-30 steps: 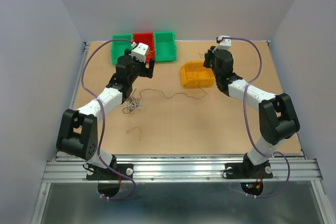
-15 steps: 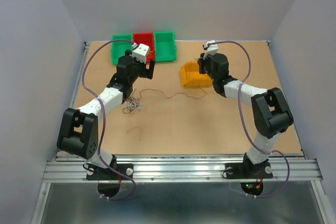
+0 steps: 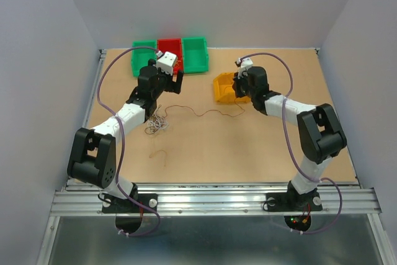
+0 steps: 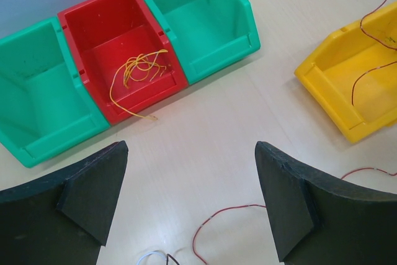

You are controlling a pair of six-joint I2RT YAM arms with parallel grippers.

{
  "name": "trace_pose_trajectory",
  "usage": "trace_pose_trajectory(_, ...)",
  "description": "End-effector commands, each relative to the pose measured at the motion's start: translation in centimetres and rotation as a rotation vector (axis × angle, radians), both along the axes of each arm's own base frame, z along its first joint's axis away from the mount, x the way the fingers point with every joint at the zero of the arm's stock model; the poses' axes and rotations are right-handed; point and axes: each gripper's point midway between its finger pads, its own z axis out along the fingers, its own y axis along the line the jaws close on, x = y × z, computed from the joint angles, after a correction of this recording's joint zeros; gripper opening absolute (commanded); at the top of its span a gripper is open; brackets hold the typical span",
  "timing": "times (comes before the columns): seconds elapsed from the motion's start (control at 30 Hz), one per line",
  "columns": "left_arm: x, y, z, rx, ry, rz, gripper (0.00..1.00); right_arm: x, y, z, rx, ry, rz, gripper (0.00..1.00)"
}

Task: Untangle the cables

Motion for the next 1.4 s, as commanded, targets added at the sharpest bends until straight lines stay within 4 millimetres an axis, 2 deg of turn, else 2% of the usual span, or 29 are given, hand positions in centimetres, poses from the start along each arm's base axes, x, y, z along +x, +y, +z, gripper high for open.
trace_pose_trajectory(0.0, 0.6, -0.2, 3.7, -0.026, -0.090, -0.011, 0.94, -1.6, 0.7, 4.1, 0.039, -0.049, 0.087, 0.01)
trace_pose_trajectory(0.1, 0.6, -0.2, 3.7, -0.025, -0.091, -0.012, 0.94, -2.7, 0.8, 4.4, 0.041, -0.032, 0.117, 0.01)
trace_pose_trajectory(0.17, 0.6, -0.2, 3.8, -0.025, -0.093, -0.010, 0.95, -3.5, 0.6, 5.4, 0.051, -0.049, 0.124, 0.01)
trace_pose_trajectory(0.33, 0.6, -0.3, 3.7, -0.024, -0.088, -0.015, 0.95, -4.0, 0.2, 5.5, 0.047, -0.047, 0.114, 0.01)
trace_pose_trajectory(0.5, 0.6, -0.3, 3.5, -0.023, -0.084, -0.013, 0.95, -2.5, -0.1, 4.1, -0.005, -0.005, 0.079, 0.00)
trace_pose_trajectory(0.67, 0.7, -0.3, 3.4, -0.021, -0.081, -0.015, 0.95, -1.1, 0.3, 3.5, -0.049, 0.005, 0.110, 0.00)
trace_pose_trajectory(0.7, 0.7, -0.4, 3.3, -0.020, -0.080, -0.017, 0.95, -0.5, 0.5, 4.3, -0.050, -0.015, 0.114, 0.01)
trace_pose_trajectory(0.77, 0.8, -0.4, 3.3, -0.020, -0.080, -0.017, 0.94, 0.1, 0.3, 3.7, -0.053, 0.003, 0.118, 0.00)
trace_pose_trajectory(0.9, 0.9, -0.4, 3.2, -0.014, -0.077, -0.016, 0.94, 1.2, 0.4, 4.5, -0.016, 0.001, 0.155, 0.01)
trace_pose_trajectory(1.03, 1.1, -0.4, 2.9, -0.012, -0.072, -0.012, 0.94, 0.5, 1.9, 5.9, 0.068, 0.004, 0.253, 0.01)
trace_pose_trajectory(1.17, 1.1, -0.4, 2.8, -0.011, -0.067, -0.016, 0.94, -1.0, 3.9, 8.6, 0.187, 0.009, 0.389, 0.01)
trace_pose_trajectory(1.27, 1.1, -0.4, 2.9, -0.010, -0.068, -0.016, 0.94, -1.0, 4.3, 9.7, 0.263, 0.040, 0.394, 0.02)
trace_pose_trajectory(1.37, 1.0, -0.5, 2.9, -0.010, -0.067, -0.019, 0.94, -1.3, 5.1, 9.3, 0.327, 0.093, 0.450, 0.02)
